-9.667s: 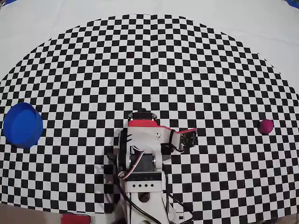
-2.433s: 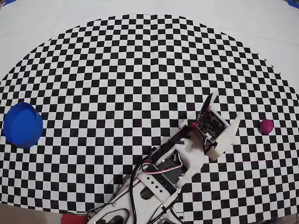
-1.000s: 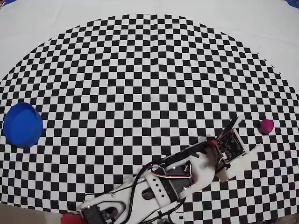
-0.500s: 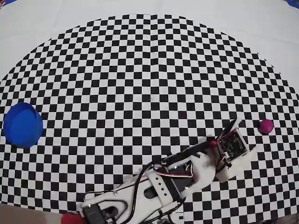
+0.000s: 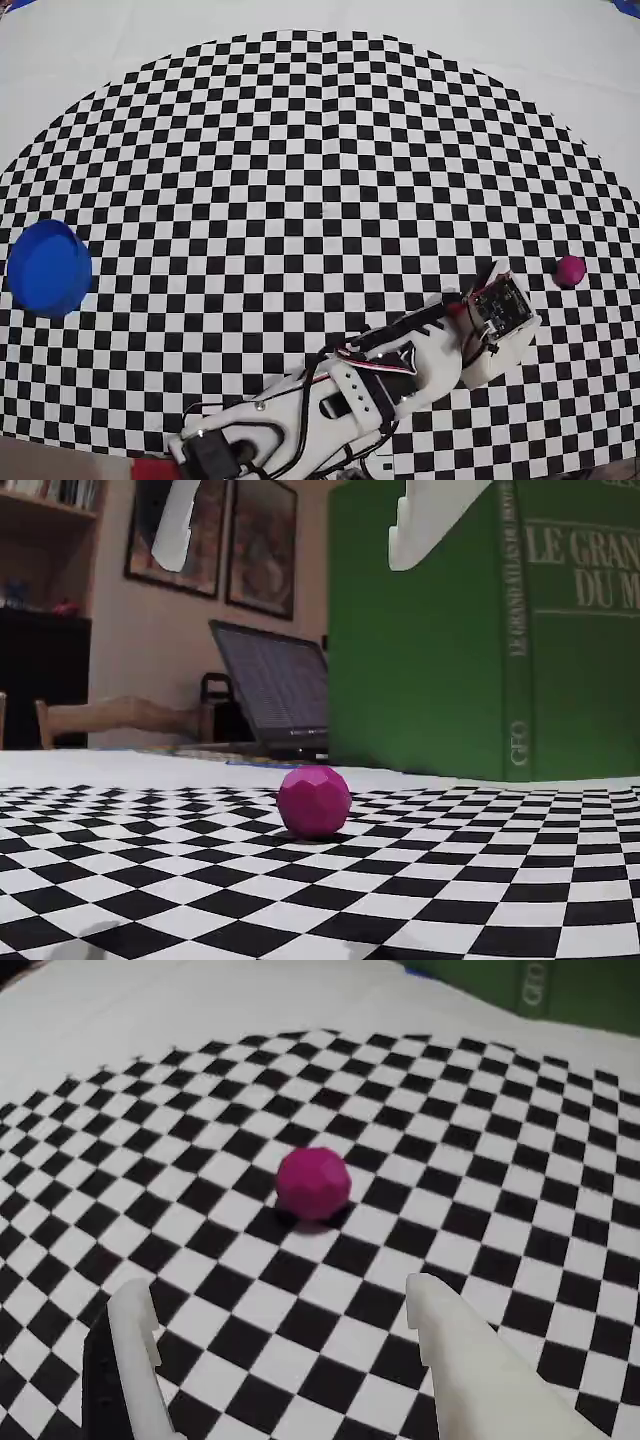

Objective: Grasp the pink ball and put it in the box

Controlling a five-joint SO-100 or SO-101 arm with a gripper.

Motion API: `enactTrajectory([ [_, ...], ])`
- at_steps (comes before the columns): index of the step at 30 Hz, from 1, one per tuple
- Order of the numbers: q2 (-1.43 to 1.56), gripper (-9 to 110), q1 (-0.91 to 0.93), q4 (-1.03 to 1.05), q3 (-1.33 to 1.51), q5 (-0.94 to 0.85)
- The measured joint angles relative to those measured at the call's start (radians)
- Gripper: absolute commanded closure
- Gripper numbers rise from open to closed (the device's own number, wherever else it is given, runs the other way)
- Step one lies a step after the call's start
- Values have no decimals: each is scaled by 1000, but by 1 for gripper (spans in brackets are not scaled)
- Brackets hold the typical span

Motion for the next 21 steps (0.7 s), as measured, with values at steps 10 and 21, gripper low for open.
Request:
enactTrajectory([
  [10,-101,72,0,0,-72,0],
  [21,-255,72,0,0,-179,0],
])
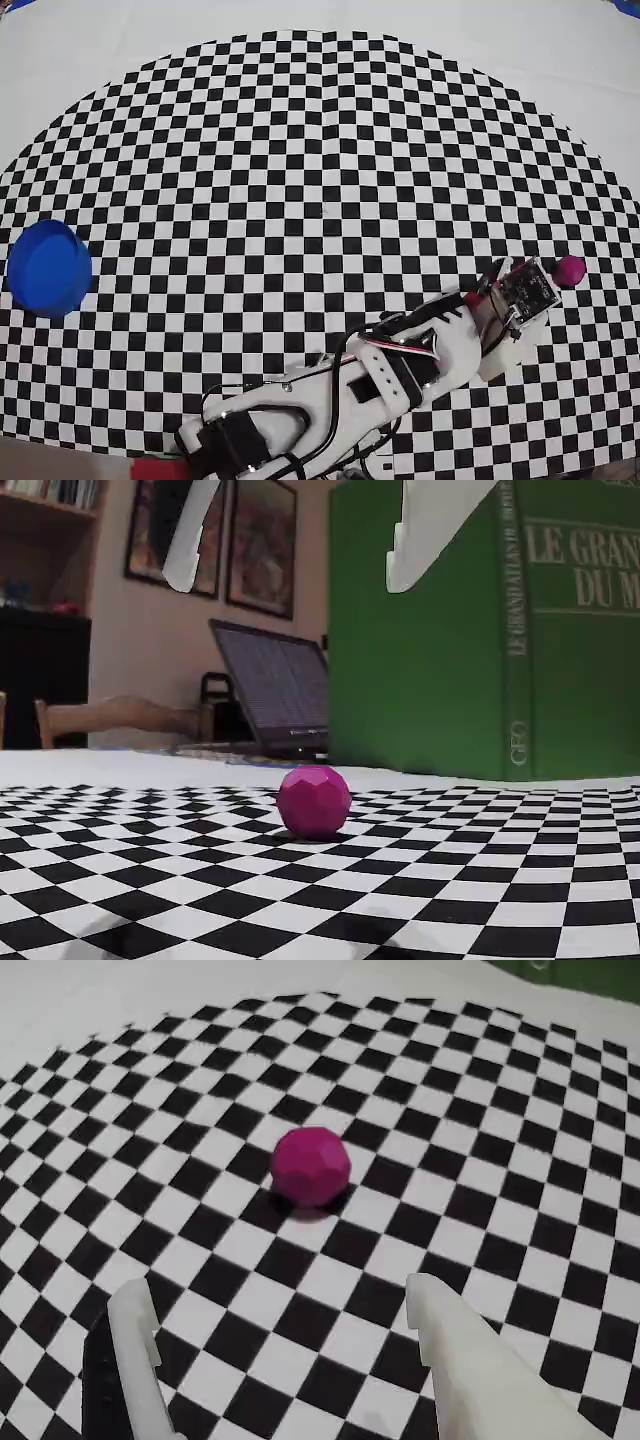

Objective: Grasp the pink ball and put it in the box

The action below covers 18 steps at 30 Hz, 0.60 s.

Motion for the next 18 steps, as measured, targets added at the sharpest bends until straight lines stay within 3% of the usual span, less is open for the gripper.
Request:
enactTrajectory([
  [18,-252,72,12,-52,-135,0],
])
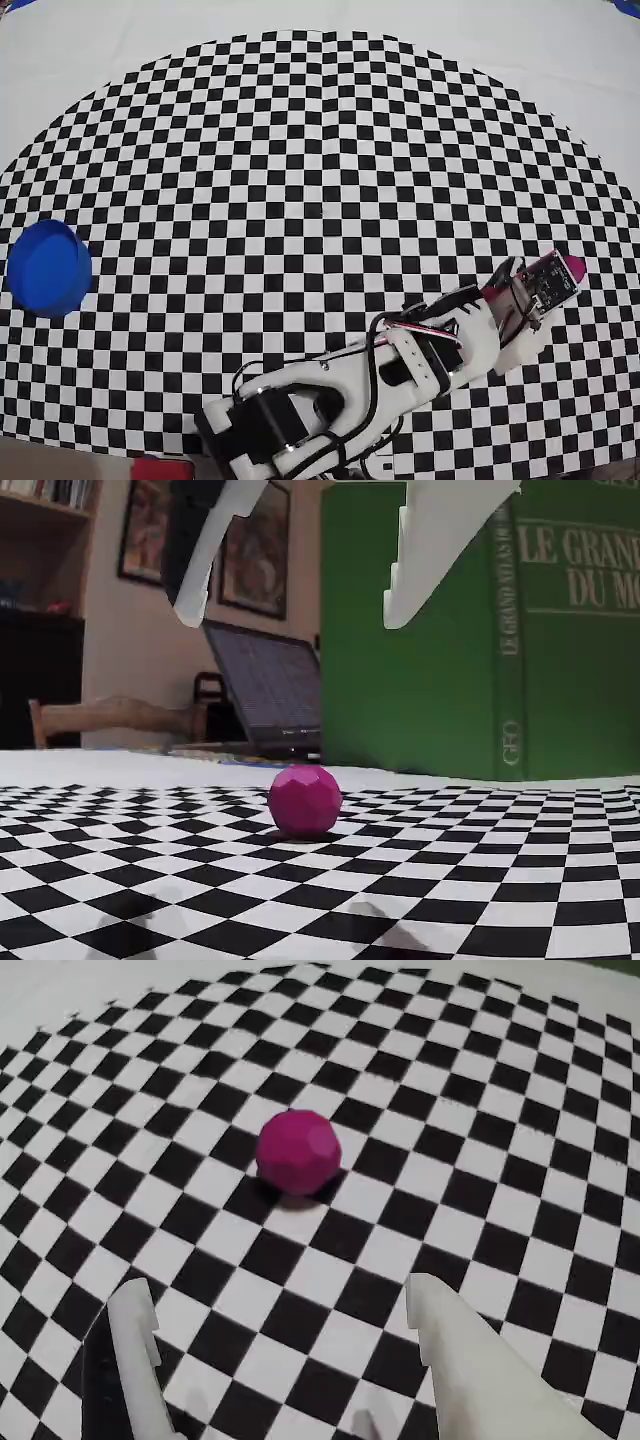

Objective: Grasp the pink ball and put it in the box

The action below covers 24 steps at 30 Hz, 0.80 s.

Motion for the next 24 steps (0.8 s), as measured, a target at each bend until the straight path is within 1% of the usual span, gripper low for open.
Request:
enactTrajectory([
  [7,-129,72,18,-37,-71,0],
  [24,-348,72,18,-38,-239,0],
])
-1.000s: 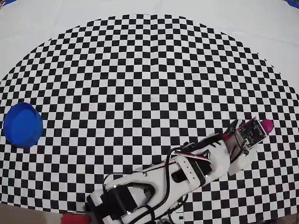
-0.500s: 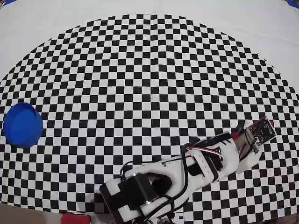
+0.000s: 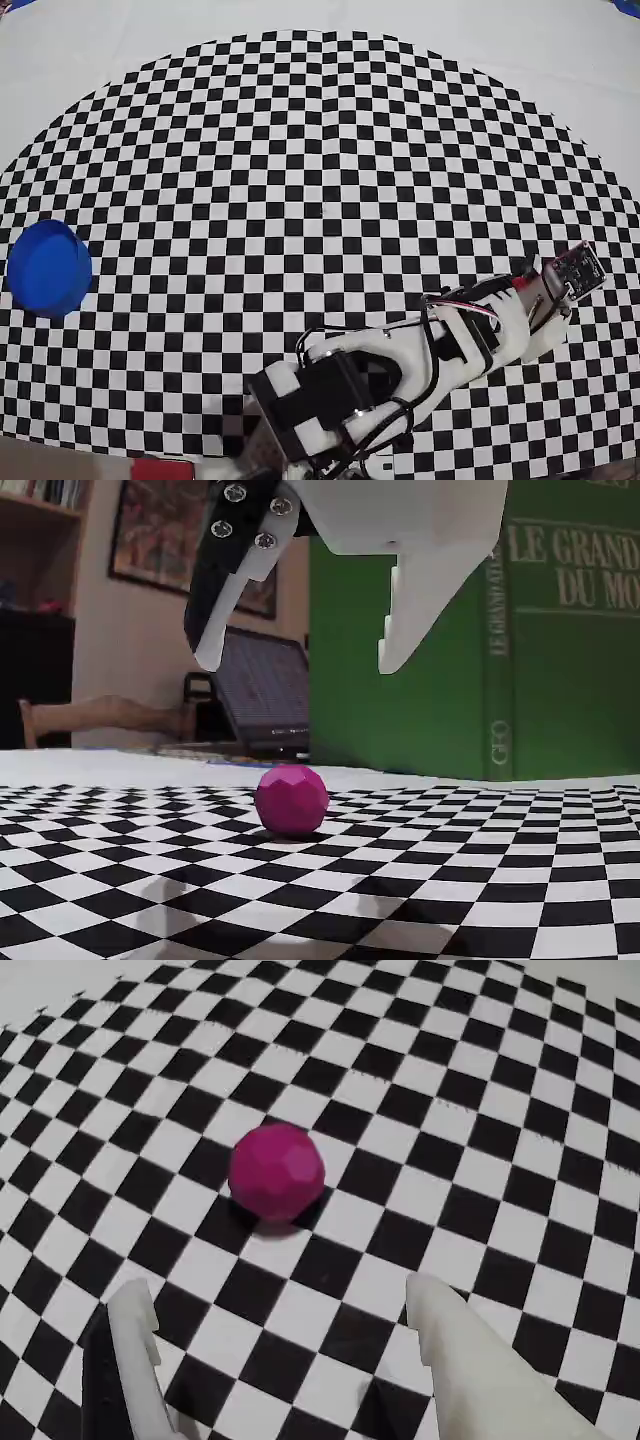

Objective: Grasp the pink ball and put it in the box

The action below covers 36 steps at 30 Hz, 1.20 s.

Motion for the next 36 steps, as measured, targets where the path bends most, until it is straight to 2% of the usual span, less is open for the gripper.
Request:
enactTrajectory([
  [36,-385,73,0,38,-347,0],
])
